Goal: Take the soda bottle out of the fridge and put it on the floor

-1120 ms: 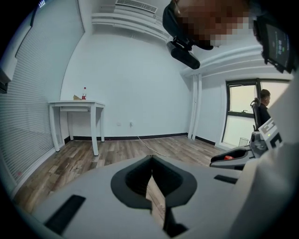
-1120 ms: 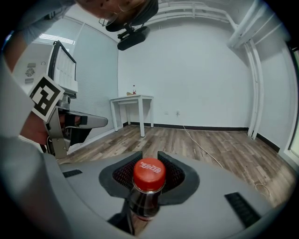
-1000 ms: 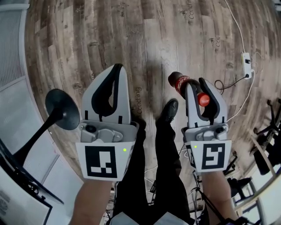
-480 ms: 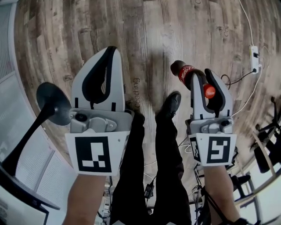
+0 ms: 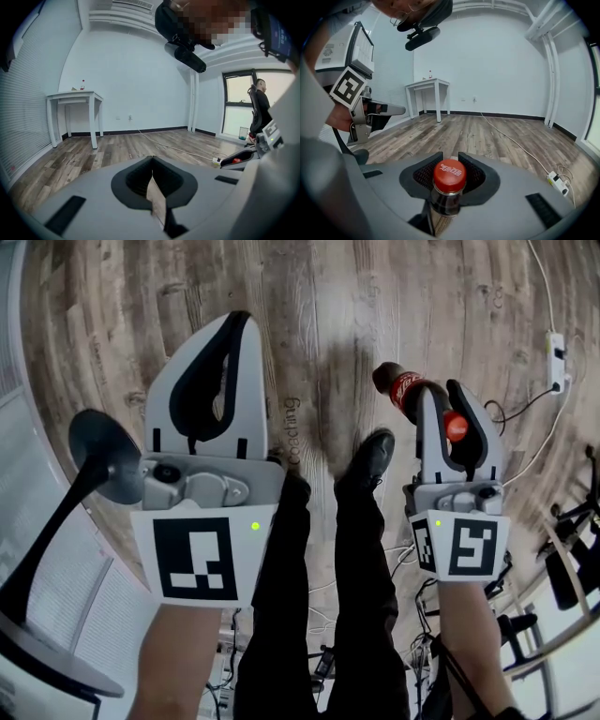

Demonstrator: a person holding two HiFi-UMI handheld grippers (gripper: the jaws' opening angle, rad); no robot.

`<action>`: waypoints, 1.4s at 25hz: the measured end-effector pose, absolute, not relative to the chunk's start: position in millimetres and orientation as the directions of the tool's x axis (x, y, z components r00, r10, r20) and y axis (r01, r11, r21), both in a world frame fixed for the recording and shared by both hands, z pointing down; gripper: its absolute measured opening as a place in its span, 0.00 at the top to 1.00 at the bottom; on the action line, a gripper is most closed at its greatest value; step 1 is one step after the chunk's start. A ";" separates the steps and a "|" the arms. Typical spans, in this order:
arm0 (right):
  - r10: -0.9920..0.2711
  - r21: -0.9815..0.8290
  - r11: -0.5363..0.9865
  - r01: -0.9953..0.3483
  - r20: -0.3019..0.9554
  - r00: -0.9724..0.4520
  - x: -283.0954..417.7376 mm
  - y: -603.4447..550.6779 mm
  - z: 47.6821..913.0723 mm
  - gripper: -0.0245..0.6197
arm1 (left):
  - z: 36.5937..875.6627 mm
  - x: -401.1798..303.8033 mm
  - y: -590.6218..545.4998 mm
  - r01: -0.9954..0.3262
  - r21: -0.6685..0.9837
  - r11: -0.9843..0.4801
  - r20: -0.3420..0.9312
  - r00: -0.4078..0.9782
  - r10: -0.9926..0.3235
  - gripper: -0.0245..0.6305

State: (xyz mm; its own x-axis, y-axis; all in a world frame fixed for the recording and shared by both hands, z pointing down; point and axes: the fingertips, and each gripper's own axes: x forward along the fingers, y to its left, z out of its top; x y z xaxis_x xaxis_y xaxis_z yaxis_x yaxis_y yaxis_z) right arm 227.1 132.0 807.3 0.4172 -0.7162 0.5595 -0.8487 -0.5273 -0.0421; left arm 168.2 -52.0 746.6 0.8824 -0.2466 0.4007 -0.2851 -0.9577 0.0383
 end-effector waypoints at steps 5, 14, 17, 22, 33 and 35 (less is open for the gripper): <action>-0.707 -0.034 -0.532 -0.846 0.568 0.422 227.4 135.3 825.2 0.78 | 756.0 170.8 -52.5 -0.274 0.041 -0.961 0.388 0.890 -0.238 0.94; -0.682 -0.022 -0.540 -0.841 0.597 0.423 230.3 145.1 863.6 0.78 | 784.7 166.6 -46.1 -0.263 0.051 -0.963 0.413 0.884 -0.220 0.94; -0.672 -0.018 -0.544 -0.839 0.608 0.423 228.5 148.3 876.6 0.78 | 791.4 162.7 -46.3 -0.265 0.053 -0.963 0.415 0.883 -0.220 0.94; -0.655 -0.018 -0.549 -0.836 0.631 0.416 224.1 152.4 894.4 0.78 | 797.5 159.5 -45.9 -0.261 0.054 -0.964 0.423 0.880 -0.215 0.94; -0.627 -0.007 -0.556 -0.831 0.660 0.414 220.4 155.0 924.1 0.78 | 810.9 152.4 -43.8 -0.241 0.054 -0.969 0.437 0.879 -0.194 0.94; -0.614 -0.004 -0.566 -0.824 0.669 0.419 219.5 156.9 928.8 0.78 | 813.8 150.7 -42.5 -0.237 0.055 -0.970 0.441 0.877 -0.190 0.94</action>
